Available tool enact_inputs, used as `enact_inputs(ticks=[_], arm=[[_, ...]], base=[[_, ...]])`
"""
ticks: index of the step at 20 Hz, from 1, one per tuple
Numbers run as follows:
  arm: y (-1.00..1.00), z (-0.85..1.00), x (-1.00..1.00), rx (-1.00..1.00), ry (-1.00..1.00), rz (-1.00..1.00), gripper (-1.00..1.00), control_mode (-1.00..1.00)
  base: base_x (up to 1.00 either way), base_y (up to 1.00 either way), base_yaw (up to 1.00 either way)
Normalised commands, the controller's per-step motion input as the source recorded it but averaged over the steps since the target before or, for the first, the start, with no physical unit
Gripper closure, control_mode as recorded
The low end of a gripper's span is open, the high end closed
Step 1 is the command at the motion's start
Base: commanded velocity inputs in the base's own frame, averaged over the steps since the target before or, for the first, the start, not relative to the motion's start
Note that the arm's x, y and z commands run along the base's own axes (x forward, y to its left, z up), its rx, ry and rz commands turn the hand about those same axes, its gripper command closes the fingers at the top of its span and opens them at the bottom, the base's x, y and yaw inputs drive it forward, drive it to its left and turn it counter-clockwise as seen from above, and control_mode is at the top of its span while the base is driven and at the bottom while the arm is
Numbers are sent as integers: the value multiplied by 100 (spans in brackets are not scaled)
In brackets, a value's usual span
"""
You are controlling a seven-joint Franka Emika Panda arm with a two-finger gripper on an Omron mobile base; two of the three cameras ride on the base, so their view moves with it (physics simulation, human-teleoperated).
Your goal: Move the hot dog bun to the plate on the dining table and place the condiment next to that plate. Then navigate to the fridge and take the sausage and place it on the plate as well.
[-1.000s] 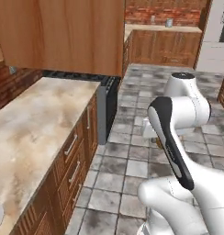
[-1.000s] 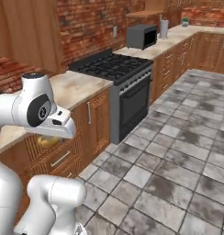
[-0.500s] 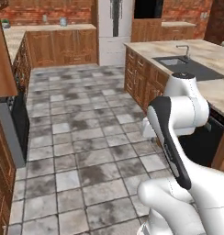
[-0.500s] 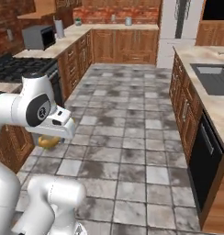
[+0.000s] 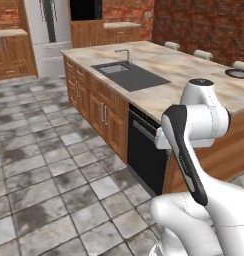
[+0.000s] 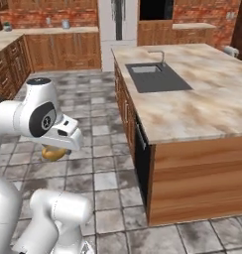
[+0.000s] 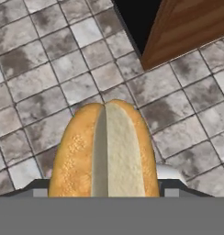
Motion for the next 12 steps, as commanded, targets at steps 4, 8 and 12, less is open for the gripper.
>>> enact_inputs(ticks=[4,8,12], arm=[[0,0,0,0,0,0,100,100],[0,0,0,0,0,0,100,100],[0,0,0,0,0,0,100,100]], base=[[10,-100,-13],[31,-100,0],[43,-100,5]])
